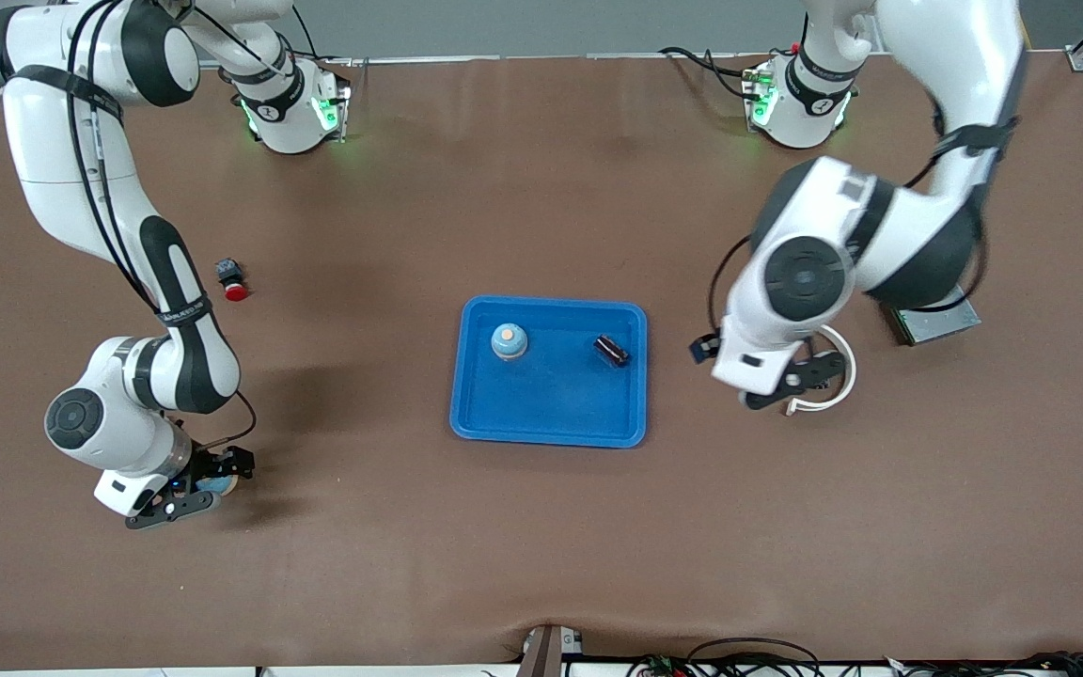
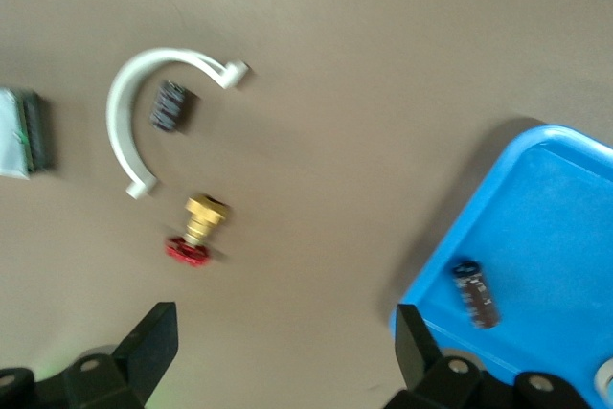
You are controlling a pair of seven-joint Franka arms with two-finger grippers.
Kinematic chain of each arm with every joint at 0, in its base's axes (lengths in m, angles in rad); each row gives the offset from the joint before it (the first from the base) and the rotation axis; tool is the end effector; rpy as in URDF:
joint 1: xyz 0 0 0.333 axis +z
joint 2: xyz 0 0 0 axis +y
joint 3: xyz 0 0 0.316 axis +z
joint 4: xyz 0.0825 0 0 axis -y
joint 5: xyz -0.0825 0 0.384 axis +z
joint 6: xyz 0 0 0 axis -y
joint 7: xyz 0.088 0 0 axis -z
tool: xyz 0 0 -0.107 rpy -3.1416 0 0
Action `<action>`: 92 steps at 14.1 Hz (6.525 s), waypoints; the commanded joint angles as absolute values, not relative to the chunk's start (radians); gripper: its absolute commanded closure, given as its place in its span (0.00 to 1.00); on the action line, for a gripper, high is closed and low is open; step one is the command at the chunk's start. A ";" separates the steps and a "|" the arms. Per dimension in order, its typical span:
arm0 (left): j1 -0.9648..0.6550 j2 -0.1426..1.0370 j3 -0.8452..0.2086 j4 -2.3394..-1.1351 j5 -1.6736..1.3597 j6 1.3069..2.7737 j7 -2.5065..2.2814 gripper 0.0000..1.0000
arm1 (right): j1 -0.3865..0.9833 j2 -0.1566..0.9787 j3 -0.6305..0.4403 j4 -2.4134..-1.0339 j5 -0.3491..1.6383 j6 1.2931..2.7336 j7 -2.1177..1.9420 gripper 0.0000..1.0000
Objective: Place electrolytic capacitor and blue bell in tray
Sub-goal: 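Release the capacitor into the tray and lift the left gripper, then grasp the second blue bell while the left gripper reaches the capacitor, then carry the bell to the tray while the left gripper grasps the capacitor, then release the bell in the tray while the left gripper carries the capacitor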
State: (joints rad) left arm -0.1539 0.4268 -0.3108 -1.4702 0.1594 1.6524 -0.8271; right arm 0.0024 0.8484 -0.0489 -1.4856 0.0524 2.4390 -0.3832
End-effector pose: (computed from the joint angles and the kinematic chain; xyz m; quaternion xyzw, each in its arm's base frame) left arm 0.6043 -0.2525 0.4268 -0.9791 -0.1698 0.0809 0.0781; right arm 0.7245 -0.0273 0.1776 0.9861 0.1576 0.0519 0.0112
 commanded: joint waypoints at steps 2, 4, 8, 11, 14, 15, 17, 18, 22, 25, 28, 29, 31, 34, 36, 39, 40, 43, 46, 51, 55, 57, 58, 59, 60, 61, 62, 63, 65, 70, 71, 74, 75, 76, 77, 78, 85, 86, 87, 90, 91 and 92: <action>0.010 0.244 -0.319 -1.621 0.095 1.663 -0.506 0.00 | -0.012 0.868 -0.037 -1.457 0.061 2.437 -0.445 0.00; 0.102 0.178 -0.319 -1.686 0.068 1.675 -0.329 0.00 | -0.014 0.870 -0.037 -1.456 0.061 2.437 -0.453 0.00; 0.198 0.068 -0.319 -1.934 0.064 1.895 -0.169 0.00 | -0.017 0.879 -0.037 -1.454 0.061 2.436 -0.488 0.00; 0.199 0.032 -0.318 -2.141 0.074 2.145 -0.161 0.00 | -0.018 0.884 -0.038 -1.456 0.061 2.436 -0.515 0.00; 0.199 0.076 -0.318 -2.197 0.078 2.235 -0.095 0.00 | -0.037 0.888 -0.038 -1.456 0.063 2.434 -0.551 0.00; 0.199 0.106 -0.318 -2.198 0.078 2.253 -0.094 0.00 | -0.037 0.888 -0.037 -1.457 0.064 2.431 -0.551 0.00; 0.198 0.171 -0.316 -2.195 0.081 2.281 -0.094 0.00 | -0.037 0.888 -0.037 -1.456 0.063 2.425 -0.554 0.02; 0.199 0.201 -0.316 -2.195 0.081 2.302 -0.094 0.00 | -0.037 0.887 -0.037 -1.456 0.063 2.424 -0.569 0.26; 0.198 0.314 -0.316 -2.191 0.081 2.422 -0.095 0.00 | -0.026 0.882 -0.037 -1.454 0.109 2.419 -0.560 1.00; 0.198 0.360 -0.311 -2.166 0.089 2.444 -0.097 0.00 | -0.002 0.873 -0.037 -1.415 0.178 2.328 -0.519 1.00; 0.195 0.402 -0.307 -2.122 0.127 2.444 -0.100 0.00 | 0.043 0.850 -0.037 -1.370 0.179 2.182 -0.315 1.00; 0.198 0.405 -0.307 -2.115 0.161 2.444 -0.110 0.00 | 0.064 0.842 -0.037 -1.370 0.178 2.175 -0.257 1.00; 0.202 0.422 -0.304 -2.112 0.172 2.447 -0.113 0.00 | 0.098 0.819 -0.037 -1.376 0.178 2.134 -0.148 1.00; 0.207 0.448 -0.304 -2.083 0.172 2.450 -0.120 0.00 | 0.167 0.789 -0.037 -1.390 0.179 2.094 0.041 1.00; 0.201 0.474 -0.304 -2.060 0.173 2.450 -0.155 0.00 | 0.240 0.756 -0.038 -1.407 0.176 2.094 0.202 1.00; 0.193 0.485 -0.304 -2.048 0.173 2.450 -0.175 0.00 | 0.365 0.721 -0.043 -1.416 0.164 2.092 0.462 1.00; 0.193 0.494 -0.304 -2.040 0.173 2.450 -0.176 0.00 | 0.418 0.721 -0.048 -1.411 0.155 2.097 0.548 1.00; 0.193 0.512 -0.304 -2.029 0.173 2.450 -0.178 0.00 | 0.517 0.735 -0.046 -1.399 0.077 2.117 0.754 1.00; 0.201 0.520 -0.305 -2.031 0.172 2.450 -0.179 0.00 | 0.589 0.752 -0.044 -1.399 0.071 2.170 0.885 1.00; 0.193 0.541 -0.305 -2.029 0.172 2.450 -0.219 0.00 | 0.646 0.776 -0.044 -1.411 0.068 2.247 0.992 1.00; 0.186 0.554 -0.305 -2.019 0.173 2.450 -0.242 0.00 | 0.672 0.802 -0.046 -1.439 0.066 2.308 1.034 1.00; 0.186 0.554 -0.304 -2.017 0.173 2.450 -0.242 0.00 | 0.678 0.807 -0.046 -1.471 0.066 2.365 1.035 1.00; 0.186 0.554 -0.304 -2.017 0.172 2.450 -0.242 0.28 | 0.683 0.813 -0.048 -1.477 0.066 2.376 1.037 1.00; 0.186 0.554 -0.304 -2.016 0.172 2.450 -0.242 0.50 | 0.687 0.815 -0.048 -1.479 0.064 2.376 1.038 1.00; 0.187 0.554 -0.304 -2.016 0.172 2.450 -0.242 0.61 | 0.690 0.818 -0.049 -1.479 0.064 2.376 1.048 1.00; 0.187 0.554 -0.304 -2.016 0.173 2.450 -0.244 0.70 | 0.695 0.821 -0.049 -1.479 0.048 2.376 1.066 1.00; 0.187 0.554 -0.304 -2.016 0.172 2.450 -0.242 0.77 | 0.699 0.827 -0.049 -1.479 0.025 2.376 1.084 1.00; 0.187 0.554 -0.305 -2.014 0.173 2.450 -0.244 0.88 | 0.701 0.834 -0.048 -1.479 -0.004 2.378 1.104 1.00; 0.187 0.554 -0.304 -2.010 0.172 2.450 -0.256 1.00 | 0.704 0.848 -0.048 -1.476 -0.031 2.381 1.129 1.00; 0.183 0.552 -0.314 -1.985 0.172 2.445 -0.355 1.00 | 0.709 0.854 -0.048 -1.474 -0.034 2.382 1.129 1.00; 0.167 0.552 -0.316 -1.971 0.172 2.441 -0.411 1.00 | 0.709 0.854 -0.048 -1.474 -0.032 2.382 1.129 1.00; 0.102 0.555 -0.316 -1.901 0.167 2.418 -0.579 1.00 | 0.707 0.862 -0.048 -1.474 -0.035 2.417 1.138 0.72; 0.074 0.566 -0.316 -1.873 0.167 2.413 -0.648 1.00 | 0.709 0.864 -0.048 -1.474 -0.034 2.421 1.143 0.01; 0.052 0.572 -0.316 -1.850 0.166 2.410 -0.707 1.00 | 0.707 0.862 -0.048 -1.474 -0.035 2.419 1.155 0.00; 0.031 0.583 -0.316 -1.824 0.166 2.405 -0.766 1.00 | 0.709 0.861 -0.048 -1.473 -0.035 2.418 1.158 0.00; 0.009 0.586 -0.316 -1.798 0.164 2.398 -0.831 1.00 | 0.709 0.861 -0.048 -1.471 -0.035 2.416 1.157 0.00; -0.173 0.658 -0.314 -1.594 0.161 2.290 -1.337 1.00 | 0.698 0.801 -0.046 -1.454 -0.035 2.304 1.106 0.00; -0.195 0.661 -0.314 -1.592 0.164 2.290 -1.371 1.00 | 0.695 0.787 -0.046 -1.442 -0.034 2.265 1.094 0.00; -0.219 0.666 -0.308 -1.592 0.169 2.290 -1.399 1.00 | 0.687 0.769 -0.046 -1.427 -0.032 2.226 1.083 0.00; -0.271 0.699 -0.302 -1.568 0.172 2.290 -1.449 1.00 | 0.640 0.701 -0.046 -1.413 -0.020 2.155 0.996 0.00; -0.290 0.713 -0.299 -1.553 0.172 2.290 -1.460 1.00 | 0.618 0.678 -0.046 -1.416 -0.020 2.145 0.955 0.00; -0.304 0.725 -0.293 -1.533 0.172 2.290 -1.466 1.00 | 0.600 0.654 -0.046 -1.420 -0.020 2.129 0.910 0.00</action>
State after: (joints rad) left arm -0.2707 0.6867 -0.3099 -1.6011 0.1517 2.3089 -1.4373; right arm 0.6461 0.7142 -0.0586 -1.3953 -0.0192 2.1609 0.9886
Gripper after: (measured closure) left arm 0.661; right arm 0.000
